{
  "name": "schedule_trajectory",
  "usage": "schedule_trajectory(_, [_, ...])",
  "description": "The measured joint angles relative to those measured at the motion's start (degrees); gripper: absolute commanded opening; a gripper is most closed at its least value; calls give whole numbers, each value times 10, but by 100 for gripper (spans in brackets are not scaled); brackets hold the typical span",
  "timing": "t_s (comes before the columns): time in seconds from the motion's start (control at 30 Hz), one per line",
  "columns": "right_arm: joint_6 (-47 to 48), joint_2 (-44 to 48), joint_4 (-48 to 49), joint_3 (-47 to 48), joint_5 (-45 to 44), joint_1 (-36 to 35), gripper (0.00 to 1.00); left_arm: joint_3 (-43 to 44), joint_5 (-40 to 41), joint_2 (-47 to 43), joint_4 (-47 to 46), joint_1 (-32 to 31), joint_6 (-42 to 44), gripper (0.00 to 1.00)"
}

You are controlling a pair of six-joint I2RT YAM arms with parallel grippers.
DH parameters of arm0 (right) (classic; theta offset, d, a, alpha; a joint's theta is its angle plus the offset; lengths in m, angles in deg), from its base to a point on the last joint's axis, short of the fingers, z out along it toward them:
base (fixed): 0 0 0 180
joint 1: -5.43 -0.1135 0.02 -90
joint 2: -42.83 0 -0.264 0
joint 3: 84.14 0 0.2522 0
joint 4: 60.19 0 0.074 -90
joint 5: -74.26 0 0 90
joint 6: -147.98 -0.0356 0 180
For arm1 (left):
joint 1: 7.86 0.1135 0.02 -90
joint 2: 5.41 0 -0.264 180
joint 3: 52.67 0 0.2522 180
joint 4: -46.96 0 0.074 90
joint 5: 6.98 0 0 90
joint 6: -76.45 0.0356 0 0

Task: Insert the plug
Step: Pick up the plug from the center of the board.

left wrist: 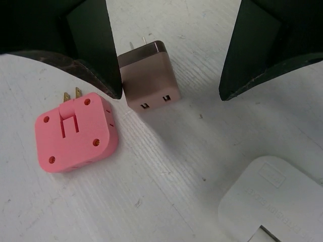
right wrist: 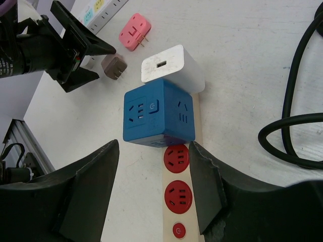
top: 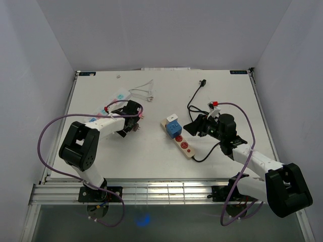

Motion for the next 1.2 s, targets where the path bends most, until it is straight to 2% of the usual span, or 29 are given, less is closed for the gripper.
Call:
schedule_trajectory(0.3, [0, -7, -1, 0, -2, 0, 63, 0, -5, 0, 22, 0, -21, 79])
schedule_trajectory(0.47, [0, -8, -2, 0, -2, 0, 63, 0, -21, 3, 18, 0, -21, 79])
schedule_trajectory(0.6, [0, -11, -2, 0, -2, 0, 63, 0, -31, 5, 9, 0, -20, 83])
schedule_trajectory(0.67, [0, -13, -2, 0, -2, 0, 63, 1, -36, 6, 2, 0, -19, 75])
schedule_trajectory(0.7, [0, -14, -2, 0, -2, 0, 63, 2, -38, 7, -2, 0, -19, 68])
schedule_trajectory(0.73, [0, -14, -3, 0, -2, 0, 62, 2, -42, 9, -6, 0, -18, 54])
schedule_trajectory(0.8, [0, -14, -2, 0, -2, 0, 62, 2, -47, 12, -17, 0, -16, 43])
schedule_trajectory(1.03, [0, -14, -3, 0, -1, 0, 63, -5, -52, 10, -42, 0, -5, 40])
schedule_trajectory(1.07, [0, -14, -3, 0, -2, 0, 62, -9, -52, 7, -47, 0, -3, 36])
schedule_trajectory(1.1, [0, -14, -2, 0, -2, 0, 63, -14, -53, 3, -54, 0, 0, 27])
schedule_trajectory(1.2, [0, -14, -3, 0, -1, 0, 62, -43, -59, -21, -85, -4, 24, 25])
